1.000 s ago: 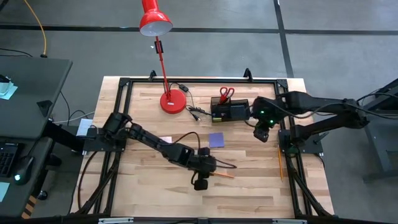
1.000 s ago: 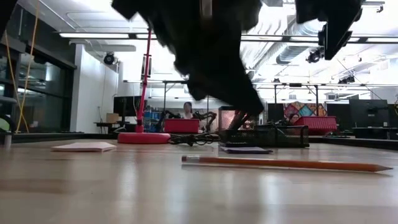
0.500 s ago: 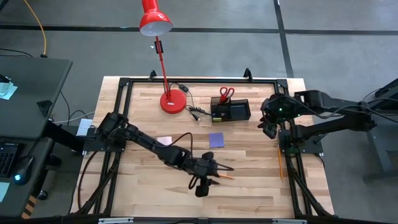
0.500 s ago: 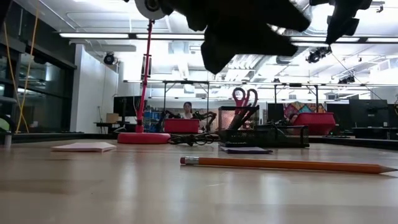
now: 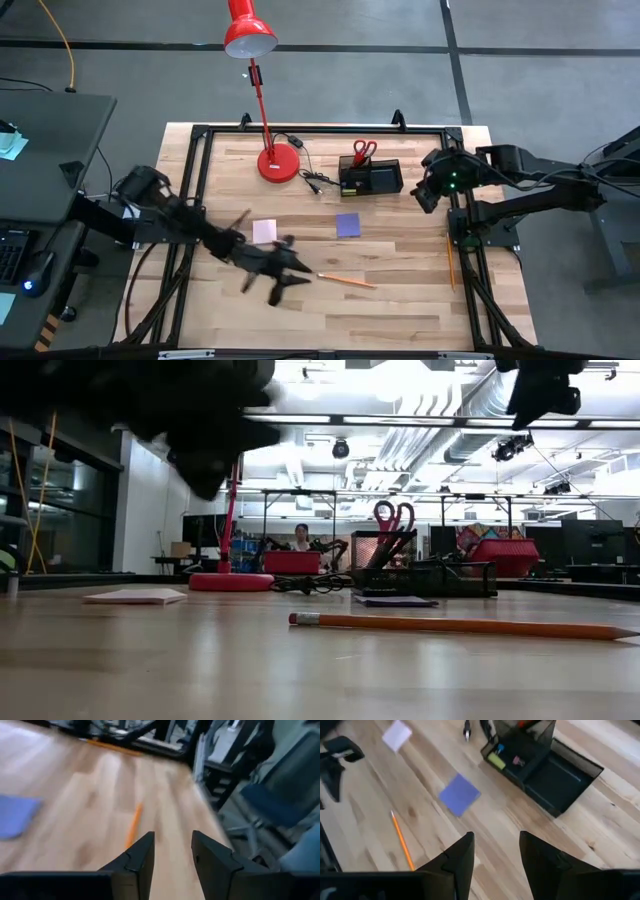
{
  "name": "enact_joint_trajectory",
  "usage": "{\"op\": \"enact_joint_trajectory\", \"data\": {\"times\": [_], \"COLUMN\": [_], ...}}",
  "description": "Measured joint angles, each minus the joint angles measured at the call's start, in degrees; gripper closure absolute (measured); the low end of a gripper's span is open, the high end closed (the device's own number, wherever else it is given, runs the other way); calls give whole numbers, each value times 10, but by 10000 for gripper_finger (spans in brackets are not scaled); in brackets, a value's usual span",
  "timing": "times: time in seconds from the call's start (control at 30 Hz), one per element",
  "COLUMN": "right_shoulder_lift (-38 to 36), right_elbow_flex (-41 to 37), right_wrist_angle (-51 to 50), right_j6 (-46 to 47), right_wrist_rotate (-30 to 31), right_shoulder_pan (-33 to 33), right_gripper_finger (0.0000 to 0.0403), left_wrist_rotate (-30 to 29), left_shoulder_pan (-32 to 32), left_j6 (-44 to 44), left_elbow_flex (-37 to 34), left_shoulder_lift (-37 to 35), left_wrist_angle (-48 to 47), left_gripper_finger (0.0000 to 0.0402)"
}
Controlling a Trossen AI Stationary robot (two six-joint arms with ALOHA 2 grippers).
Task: Pick and place office supplies into organizer
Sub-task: Put the left orange pencil into the black desk organizer
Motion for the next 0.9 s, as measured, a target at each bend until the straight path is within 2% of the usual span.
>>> {"op": "enact_joint_trajectory", "data": {"times": [0.17, 0.23, 0.4, 0.67, 0.7, 0.77, 0.9], "right_shoulder_lift": [2, 5, 23, 60, 65, 76, 99], "right_elbow_flex": [0, 0, 0, 0, 0, 0, 0], "right_wrist_angle": [19, 20, 21, 40, 42, 51, 65], "right_j6": [55, 85, 126, 122, 120, 120, 120], "right_wrist_rotate": [27, 26, 10, 7, 10, 10, -8], "right_shoulder_pan": [0, 0, 0, 0, 0, 0, 0], "right_gripper_finger": [258, 258, 258, 258, 258, 258, 258], "left_wrist_rotate": [-8, -10, -25, -32, -24, 37, 121], "left_shoulder_pan": [1, 2, 7, 10, 16, 37, 75], "left_j6": [79, 110, 116, 130, 138, 150, 164], "left_elbow_flex": [-105, -116, -118, -118, -118, -119, -101], "left_shoulder_lift": [-32, -33, -35, -33, -26, -9, 42], "left_wrist_angle": [51, 60, 62, 50, 48, 50, 110], "left_gripper_finger": [282, 285, 303, 316, 314, 305, 281]}}
